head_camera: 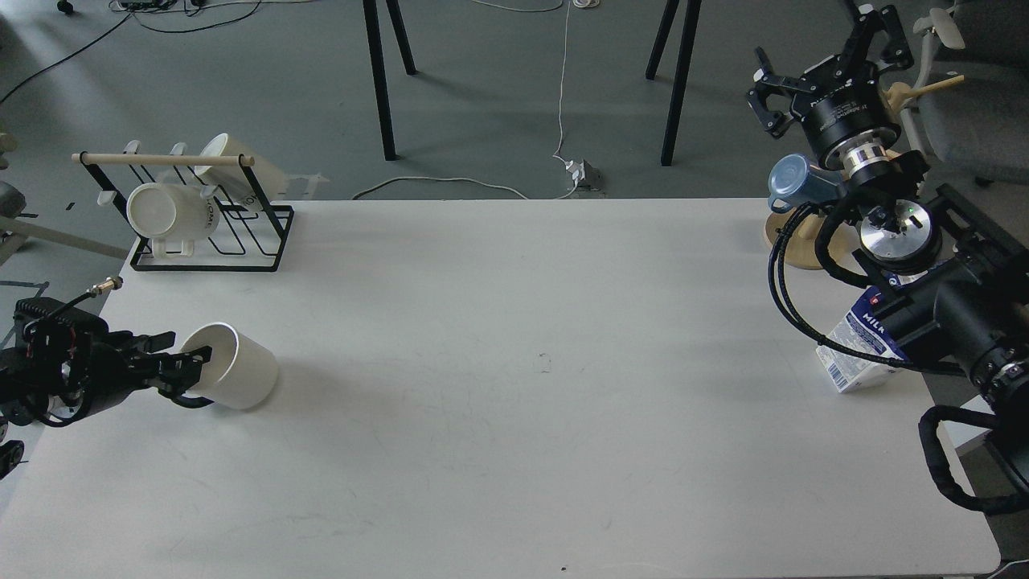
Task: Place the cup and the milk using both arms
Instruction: 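Grasp the white mug with the left gripper and lift it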
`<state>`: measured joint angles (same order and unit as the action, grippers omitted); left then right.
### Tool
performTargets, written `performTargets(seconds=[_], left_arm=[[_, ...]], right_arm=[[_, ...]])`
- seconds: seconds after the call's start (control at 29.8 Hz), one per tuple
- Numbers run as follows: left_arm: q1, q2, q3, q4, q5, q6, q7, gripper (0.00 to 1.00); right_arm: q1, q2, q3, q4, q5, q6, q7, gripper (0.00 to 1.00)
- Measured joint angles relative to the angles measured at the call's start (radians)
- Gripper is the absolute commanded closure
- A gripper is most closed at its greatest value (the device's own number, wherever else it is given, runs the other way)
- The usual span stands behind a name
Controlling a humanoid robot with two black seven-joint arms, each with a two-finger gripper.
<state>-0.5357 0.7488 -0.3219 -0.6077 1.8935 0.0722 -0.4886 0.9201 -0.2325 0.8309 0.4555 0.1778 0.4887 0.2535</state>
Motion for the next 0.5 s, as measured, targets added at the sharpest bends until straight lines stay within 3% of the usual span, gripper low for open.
performTargets(seconds=[0.07, 0.5], left_arm=[[-0.005, 0.000, 0.000, 0.000, 0.000, 0.001, 0.000, 0.96], [-0.038, 0.002, -0.002, -0.024, -0.001, -0.018, 0.000, 1.00]], right_arm=[[0.000, -0.001, -0.001, 0.000, 0.000, 0.000, 0.000, 0.01], [-0.002, -0.001, -0.009, -0.003, -0.001, 0.000, 0.001, 0.01]])
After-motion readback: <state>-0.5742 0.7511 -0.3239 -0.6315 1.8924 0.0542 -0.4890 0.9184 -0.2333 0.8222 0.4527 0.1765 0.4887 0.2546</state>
